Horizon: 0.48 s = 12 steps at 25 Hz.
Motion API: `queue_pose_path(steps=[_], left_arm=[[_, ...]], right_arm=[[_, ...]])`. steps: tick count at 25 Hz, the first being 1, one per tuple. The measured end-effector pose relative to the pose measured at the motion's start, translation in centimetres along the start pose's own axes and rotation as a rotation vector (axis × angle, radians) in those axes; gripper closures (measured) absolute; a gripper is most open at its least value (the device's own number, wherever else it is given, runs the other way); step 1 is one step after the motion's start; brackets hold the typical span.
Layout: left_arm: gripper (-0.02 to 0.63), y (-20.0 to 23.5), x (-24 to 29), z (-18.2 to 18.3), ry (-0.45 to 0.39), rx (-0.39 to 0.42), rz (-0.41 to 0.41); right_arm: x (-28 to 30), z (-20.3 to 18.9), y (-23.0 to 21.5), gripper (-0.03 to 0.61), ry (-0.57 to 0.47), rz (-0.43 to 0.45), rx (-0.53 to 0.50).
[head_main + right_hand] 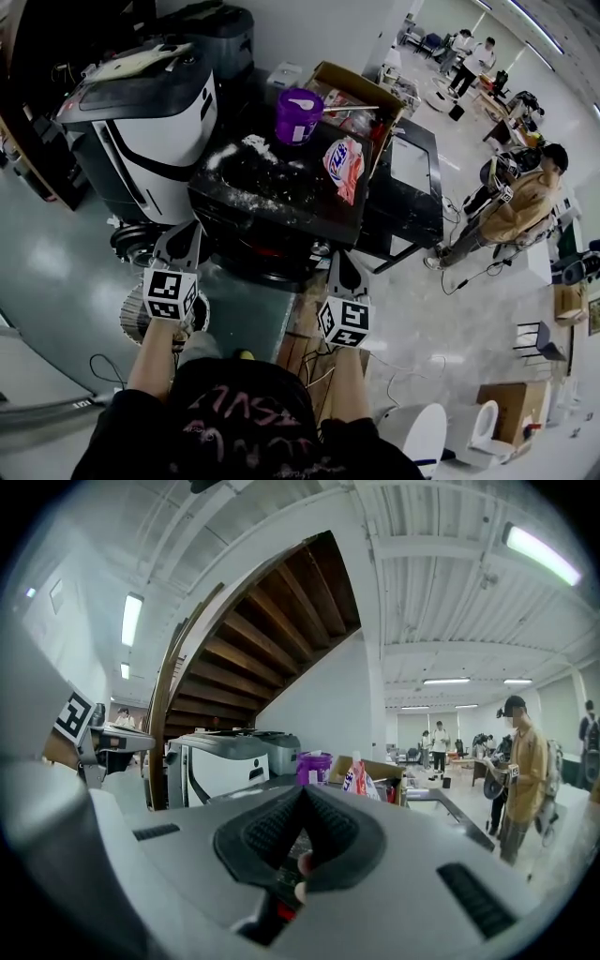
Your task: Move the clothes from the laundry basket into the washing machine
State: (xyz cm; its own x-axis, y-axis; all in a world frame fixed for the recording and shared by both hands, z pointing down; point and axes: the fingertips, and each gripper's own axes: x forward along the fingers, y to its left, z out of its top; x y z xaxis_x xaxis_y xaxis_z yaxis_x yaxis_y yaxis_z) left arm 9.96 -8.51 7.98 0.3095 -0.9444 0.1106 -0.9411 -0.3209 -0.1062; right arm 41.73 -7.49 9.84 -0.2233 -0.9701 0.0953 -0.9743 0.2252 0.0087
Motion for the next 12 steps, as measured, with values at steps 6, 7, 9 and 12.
queue_pose_path(steps=[6,7,9,12], left_arm=[[0.603,0.03,-0.08,0.26,-0.010,0.000,0.009],[0.603,0.03,-0.10,0.28,-0.011,-0.001,0.011],[0.603,0.09,-0.05,0.38,-0.012,-0.003,0.014],[0.603,0.26,-0.02,0.62,-0.016,-0.005,0.018]], right_arm=[[0.24,0.50,-0.24,0.577,-0.011,0.007,-0.011],[0.28,0.56,-0.30,0.577,-0.012,0.008,-0.012],[0.38,0.73,-0.41,0.577,-0.014,0.011,-0.013],[0.44,1.03,-0.58,0.577,-0.018,0.013,-0.013]])
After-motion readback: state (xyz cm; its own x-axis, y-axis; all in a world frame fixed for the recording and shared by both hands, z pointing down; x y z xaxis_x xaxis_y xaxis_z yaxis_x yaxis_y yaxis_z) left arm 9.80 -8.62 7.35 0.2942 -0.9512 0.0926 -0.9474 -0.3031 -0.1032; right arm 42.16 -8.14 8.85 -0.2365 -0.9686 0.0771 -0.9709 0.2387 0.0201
